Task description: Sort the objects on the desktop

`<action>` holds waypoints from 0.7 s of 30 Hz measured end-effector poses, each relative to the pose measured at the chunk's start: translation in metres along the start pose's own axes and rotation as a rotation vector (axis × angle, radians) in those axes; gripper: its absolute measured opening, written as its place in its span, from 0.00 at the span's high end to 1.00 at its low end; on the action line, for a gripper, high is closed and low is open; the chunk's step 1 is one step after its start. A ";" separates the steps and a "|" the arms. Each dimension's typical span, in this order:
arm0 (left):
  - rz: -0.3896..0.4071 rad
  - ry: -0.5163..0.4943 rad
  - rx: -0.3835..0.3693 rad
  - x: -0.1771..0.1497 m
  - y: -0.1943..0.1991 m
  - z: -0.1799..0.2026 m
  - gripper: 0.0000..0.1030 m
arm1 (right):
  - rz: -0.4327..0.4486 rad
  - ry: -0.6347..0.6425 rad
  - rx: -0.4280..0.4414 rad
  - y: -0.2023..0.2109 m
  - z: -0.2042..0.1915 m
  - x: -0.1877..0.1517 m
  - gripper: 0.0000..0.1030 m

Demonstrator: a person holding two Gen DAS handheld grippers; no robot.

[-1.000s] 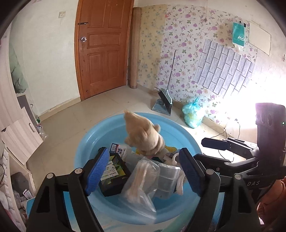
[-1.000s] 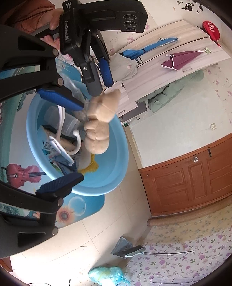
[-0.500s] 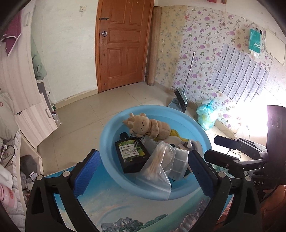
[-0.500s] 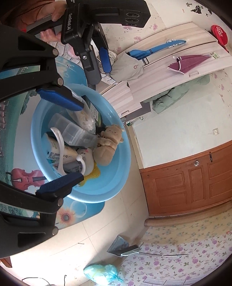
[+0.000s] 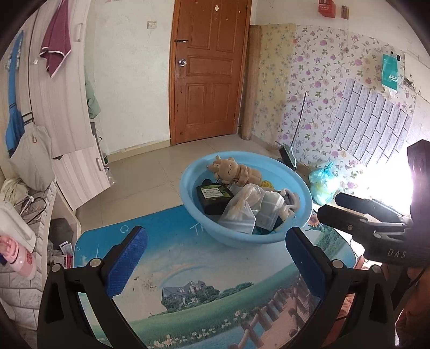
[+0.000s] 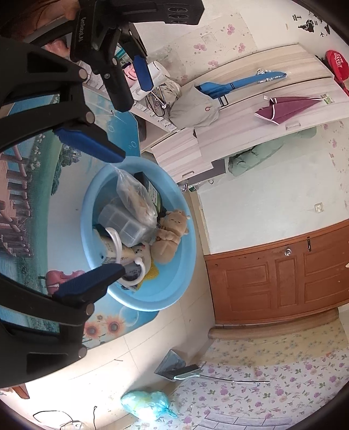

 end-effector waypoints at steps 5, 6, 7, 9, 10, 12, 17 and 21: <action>0.044 0.007 0.027 -0.016 0.033 -0.003 0.00 | 0.043 0.033 -0.013 0.025 -0.012 -0.003 0.15; 0.049 0.008 0.029 -0.020 0.037 -0.004 0.00 | 0.051 0.044 -0.018 0.028 -0.015 -0.004 0.14; 0.051 0.010 0.032 -0.024 0.040 -0.005 0.00 | 0.058 0.055 -0.018 0.030 -0.017 -0.005 0.14; 0.040 0.013 0.041 -0.034 0.043 -0.009 0.00 | 0.076 0.078 -0.024 0.035 -0.022 -0.010 0.13; 0.028 0.015 0.043 -0.039 0.044 -0.011 0.00 | 0.081 0.082 -0.028 0.035 -0.023 -0.011 0.13; 0.007 0.019 0.047 -0.049 0.045 -0.015 0.00 | 0.086 0.085 -0.039 0.036 -0.025 -0.018 0.13; 0.000 0.000 0.110 -0.062 0.056 -0.022 0.00 | 0.080 0.080 -0.072 0.035 -0.027 -0.029 0.00; -0.020 0.006 0.119 -0.063 0.060 -0.028 0.00 | 0.090 0.048 -0.097 0.037 -0.028 -0.031 0.00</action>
Point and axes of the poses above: each gripper's, at about its wrist camera, not at the fingertips, and y roughly against the way its jaws point, z to its right, x to its top, the point moved 5 cm from there along -y, roughly the way its jaws point, and after that the axes turned 15 degrees about z, right-handed, at the moved point
